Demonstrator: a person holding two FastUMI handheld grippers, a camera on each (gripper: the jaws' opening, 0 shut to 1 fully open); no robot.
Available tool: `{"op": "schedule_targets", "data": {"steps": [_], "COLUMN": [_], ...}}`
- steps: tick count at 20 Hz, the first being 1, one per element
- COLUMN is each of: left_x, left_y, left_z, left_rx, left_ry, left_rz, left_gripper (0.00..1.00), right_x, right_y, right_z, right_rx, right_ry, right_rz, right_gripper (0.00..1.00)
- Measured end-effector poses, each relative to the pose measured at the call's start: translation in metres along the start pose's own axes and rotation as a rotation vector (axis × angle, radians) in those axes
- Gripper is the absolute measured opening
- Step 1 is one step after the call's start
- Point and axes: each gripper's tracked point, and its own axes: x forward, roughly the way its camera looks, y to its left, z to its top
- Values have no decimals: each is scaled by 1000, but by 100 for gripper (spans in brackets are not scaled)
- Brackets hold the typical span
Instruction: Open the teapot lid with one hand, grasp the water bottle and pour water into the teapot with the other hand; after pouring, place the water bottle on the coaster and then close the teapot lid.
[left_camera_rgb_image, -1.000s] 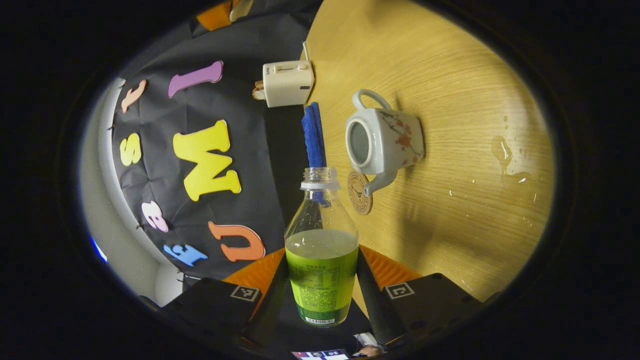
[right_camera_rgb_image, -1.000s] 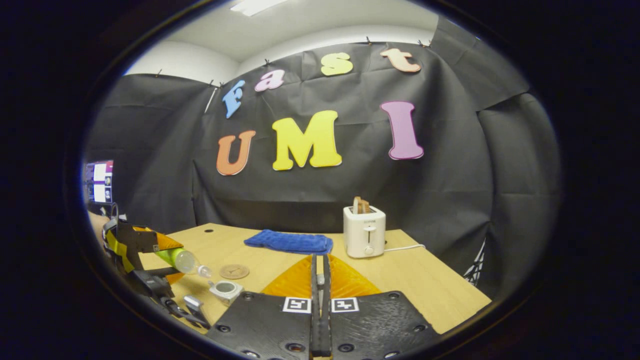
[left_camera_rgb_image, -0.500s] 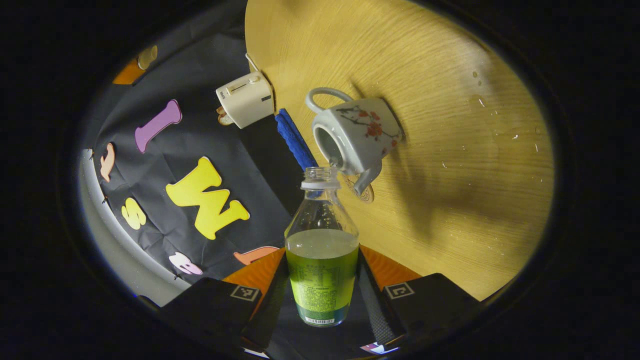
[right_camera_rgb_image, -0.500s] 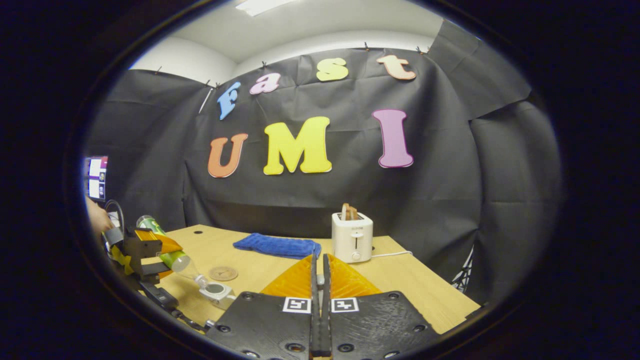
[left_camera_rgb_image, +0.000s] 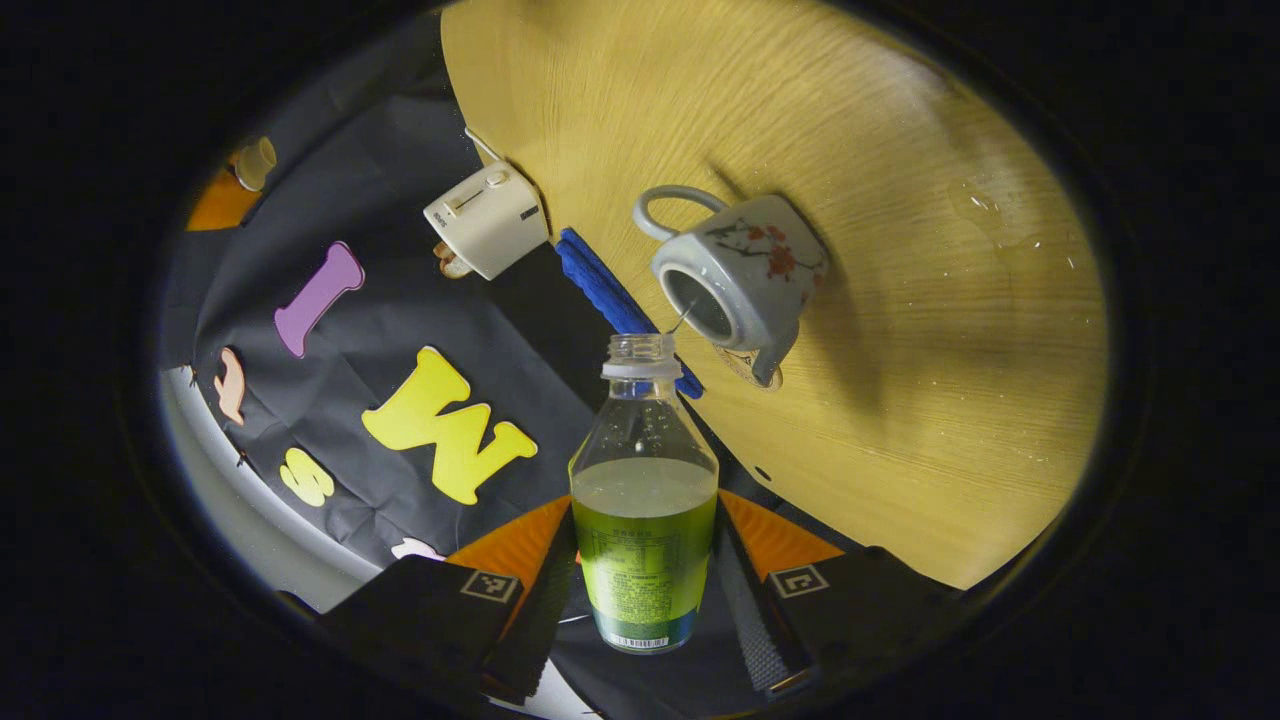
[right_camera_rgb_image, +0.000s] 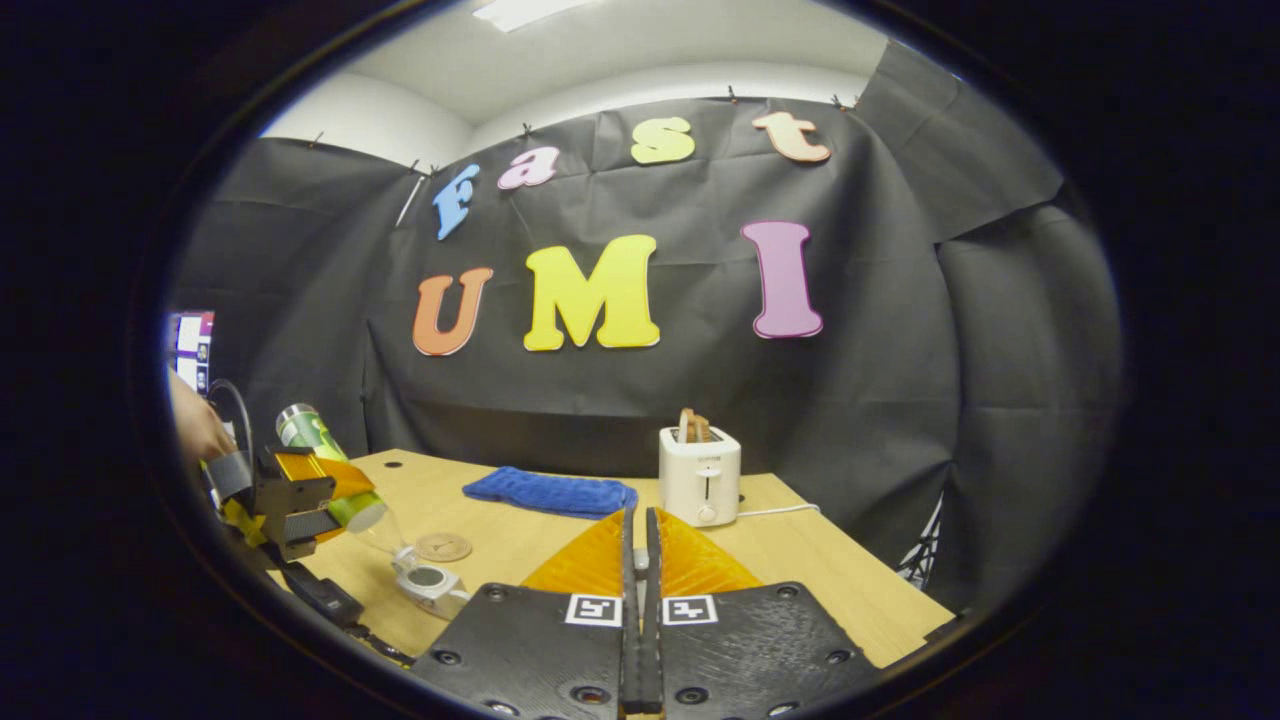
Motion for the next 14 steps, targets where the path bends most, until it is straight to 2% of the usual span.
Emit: {"op": "schedule_targets", "data": {"steps": [5, 9, 11, 12, 14], "left_x": [-3, -2, -1, 0, 5], "left_y": [8, 9, 4, 2, -1], "left_z": [-2, -2, -3, -4, -1], "left_rx": [45, 33, 6, -17, -98], "left_ry": [20, 19, 17, 13, -11], "left_rz": [8, 19, 18, 11, 31], "left_gripper": [76, 74, 76, 73, 76], "right_x": [-3, -4, -3, -2, -1], "right_y": [-1, -3, -3, -3, -2], "right_z": [4, 5, 6, 4, 2], "right_rx": [5, 3, 3, 4, 6], "right_ry": [-7, -9, -7, -6, 0], "right_rz": [6, 3, 2, 4, 10], "right_gripper": [0, 0, 0, 0, 0]}}
